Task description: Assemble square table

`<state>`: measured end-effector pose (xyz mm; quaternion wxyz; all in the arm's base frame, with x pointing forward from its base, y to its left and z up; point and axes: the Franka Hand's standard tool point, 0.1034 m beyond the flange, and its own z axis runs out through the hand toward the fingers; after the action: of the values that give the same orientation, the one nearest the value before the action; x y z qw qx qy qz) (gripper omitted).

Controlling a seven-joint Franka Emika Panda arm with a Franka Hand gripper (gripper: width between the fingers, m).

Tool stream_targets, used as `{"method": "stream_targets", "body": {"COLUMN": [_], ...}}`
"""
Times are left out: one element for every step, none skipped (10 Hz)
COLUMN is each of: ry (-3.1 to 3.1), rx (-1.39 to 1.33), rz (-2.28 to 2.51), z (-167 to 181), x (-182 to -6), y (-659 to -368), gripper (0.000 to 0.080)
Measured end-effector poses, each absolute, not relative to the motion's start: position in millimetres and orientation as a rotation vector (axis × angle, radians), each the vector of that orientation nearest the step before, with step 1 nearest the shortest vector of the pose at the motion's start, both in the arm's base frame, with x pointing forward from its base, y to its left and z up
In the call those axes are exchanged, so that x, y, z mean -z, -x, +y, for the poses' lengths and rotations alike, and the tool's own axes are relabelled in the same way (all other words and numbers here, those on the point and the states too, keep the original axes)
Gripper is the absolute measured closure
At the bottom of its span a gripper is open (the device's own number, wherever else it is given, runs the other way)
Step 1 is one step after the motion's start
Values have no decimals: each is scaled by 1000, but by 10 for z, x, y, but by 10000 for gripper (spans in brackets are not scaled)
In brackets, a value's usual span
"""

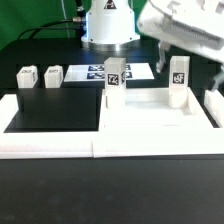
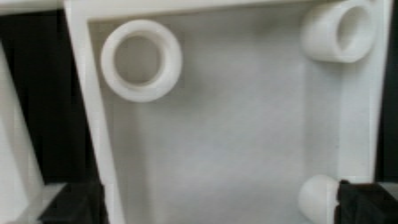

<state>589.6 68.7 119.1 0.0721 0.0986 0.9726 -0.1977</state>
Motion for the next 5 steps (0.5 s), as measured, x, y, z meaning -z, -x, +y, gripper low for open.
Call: {"method": "stream_targets", "body": {"ry": [-419,-530,-709,-737,-861], "rx": [598,600,581,575,559], "rz": [2889,2868,2808,2797,2747], "z": [536,401,439,455,450], "x": [-1272,-1229,-1214,-1214,-1212], "y": [-5858,-5819,-5821,-5821,-5820], "gripper": [151,151,151,151,151]}}
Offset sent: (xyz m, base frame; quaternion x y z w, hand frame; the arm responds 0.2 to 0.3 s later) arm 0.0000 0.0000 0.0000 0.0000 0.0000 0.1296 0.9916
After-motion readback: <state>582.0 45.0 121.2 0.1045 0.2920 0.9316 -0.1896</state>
